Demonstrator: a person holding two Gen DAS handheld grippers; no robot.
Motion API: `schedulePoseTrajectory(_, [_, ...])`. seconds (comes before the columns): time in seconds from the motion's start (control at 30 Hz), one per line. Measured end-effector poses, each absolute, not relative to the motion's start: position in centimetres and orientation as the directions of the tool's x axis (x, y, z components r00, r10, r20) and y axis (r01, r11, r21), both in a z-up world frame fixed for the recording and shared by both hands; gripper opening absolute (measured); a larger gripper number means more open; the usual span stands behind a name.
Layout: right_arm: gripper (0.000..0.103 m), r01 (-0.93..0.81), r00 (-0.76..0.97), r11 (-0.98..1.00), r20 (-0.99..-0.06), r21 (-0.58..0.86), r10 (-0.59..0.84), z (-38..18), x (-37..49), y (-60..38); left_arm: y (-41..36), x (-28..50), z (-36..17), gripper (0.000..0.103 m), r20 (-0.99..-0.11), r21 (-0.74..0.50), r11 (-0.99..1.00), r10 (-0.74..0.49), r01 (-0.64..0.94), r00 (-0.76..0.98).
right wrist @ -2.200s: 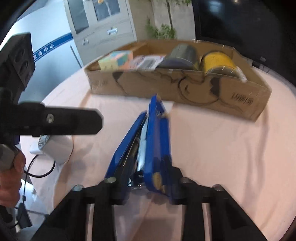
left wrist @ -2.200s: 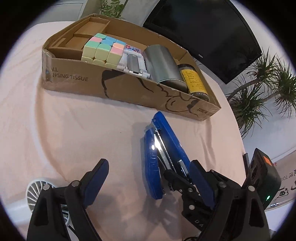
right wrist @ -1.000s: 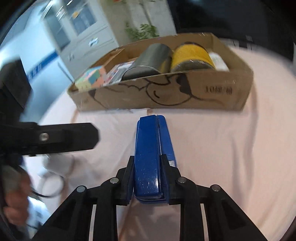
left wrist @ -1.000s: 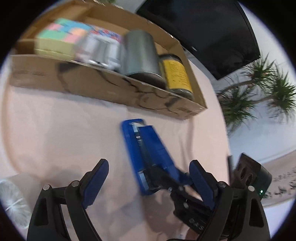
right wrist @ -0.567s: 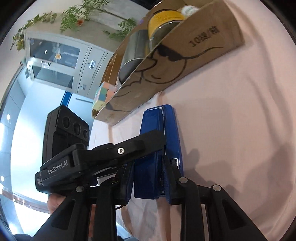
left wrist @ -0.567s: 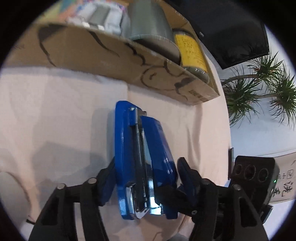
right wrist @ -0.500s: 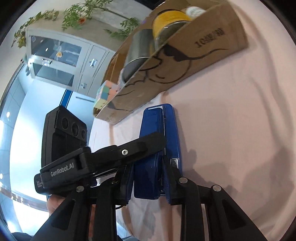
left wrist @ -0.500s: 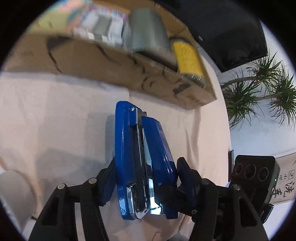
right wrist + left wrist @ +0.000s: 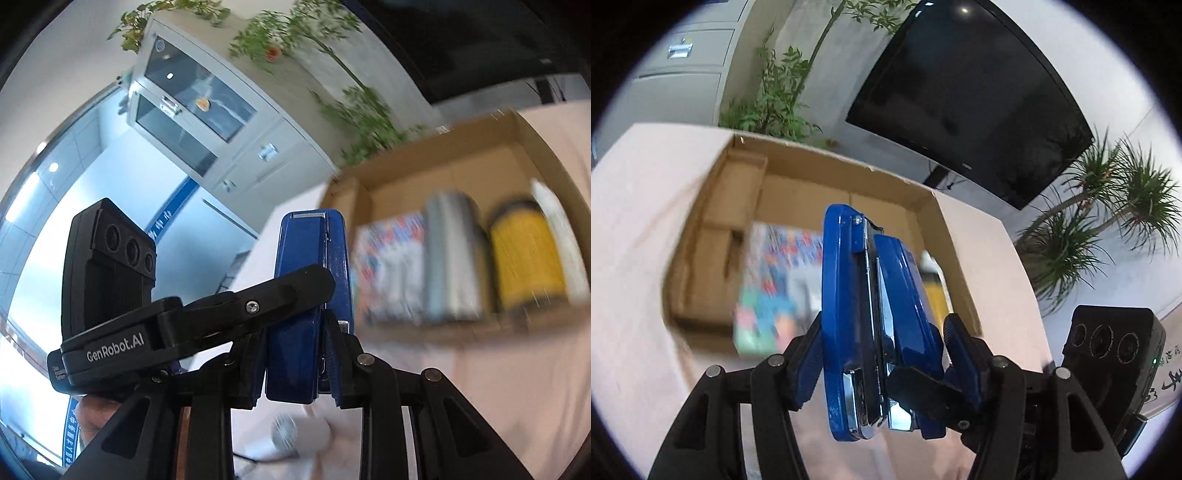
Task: Organize rigid objects
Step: 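Lower the stapler upright into the box beside the cube and release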
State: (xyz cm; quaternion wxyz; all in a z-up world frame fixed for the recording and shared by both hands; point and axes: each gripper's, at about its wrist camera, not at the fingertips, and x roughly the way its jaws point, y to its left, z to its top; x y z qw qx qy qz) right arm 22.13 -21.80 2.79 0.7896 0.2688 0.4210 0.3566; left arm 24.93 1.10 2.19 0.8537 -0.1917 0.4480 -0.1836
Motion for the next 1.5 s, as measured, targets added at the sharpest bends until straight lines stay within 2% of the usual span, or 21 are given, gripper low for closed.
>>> schedulePoseTrajectory(0.13, [0.026, -0.299, 0.381, 0.595, -0.478, 0.746, 0.791, 2.5, 28.3, -18.8, 3.0, 30.5, 2.2, 0.059, -0.718, -0.498, 0.858, -0.491, 0.129, 0.494])
schedulePoseTrajectory(0.33, [0.026, -0.185, 0.324, 0.625, -0.553, 0.759, 0.768, -2.1, 36.2, -14.4, 5.6, 37.3, -2.7, 0.059, -0.757, -0.55, 0.834, -0.525, 0.055, 0.39])
schedulePoseTrajectory(0.53, [0.026, -0.096, 0.275, 0.655, -0.612, 0.75, 0.741, -7.8, 39.0, -12.4, 7.1, 40.4, -8.3, 0.059, -0.77, -0.595, 0.803, -0.567, -0.011, 0.292])
schedulePoseTrajectory(0.7, [0.027, -0.041, 0.262, 0.691, -0.66, 0.721, 0.704, -10.2, 39.7, -11.5, 6.9, 41.3, -10.3, 0.059, -0.78, -0.596, 0.803, -0.577, -0.006, 0.243])
schedulePoseTrajectory(0.83, [0.032, -0.009, 0.254, 0.686, -0.662, 0.727, 0.705, -10.9, 39.5, -11.2, 7.0, 41.5, -10.0, 0.059, -0.783, -0.591, 0.807, -0.577, 0.011, 0.233])
schedulePoseTrajectory(0.93, [0.032, 0.002, 0.275, 0.706, -0.679, 0.708, 0.681, -10.8, 39.2, -11.1, 7.4, 40.7, -8.4, 0.062, -0.786, -0.56, 0.827, -0.547, 0.042, 0.288])
schedulePoseTrajectory(1.17, [0.032, -0.017, 0.273, 0.738, -0.707, 0.674, 0.652, -10.5, 39.2, -10.0, 8.6, 36.9, -4.2, 0.063, -0.762, -0.51, 0.853, -0.508, 0.112, 0.4])
schedulePoseTrajectory(1.37, [0.032, -0.063, 0.308, 0.827, -0.777, 0.559, 0.549, -10.0, 39.4, -8.2, 10.1, 33.2, -2.2, 0.063, -0.741, -0.463, 0.879, -0.454, 0.113, 0.495])
schedulePoseTrajectory(1.5, [0.027, -0.095, 0.337, 0.88, -0.816, 0.466, 0.469, -9.6, 39.4, -7.4, 11.4, 31.1, -1.4, 0.063, -0.717, -0.44, 0.893, -0.412, 0.093, 0.562])
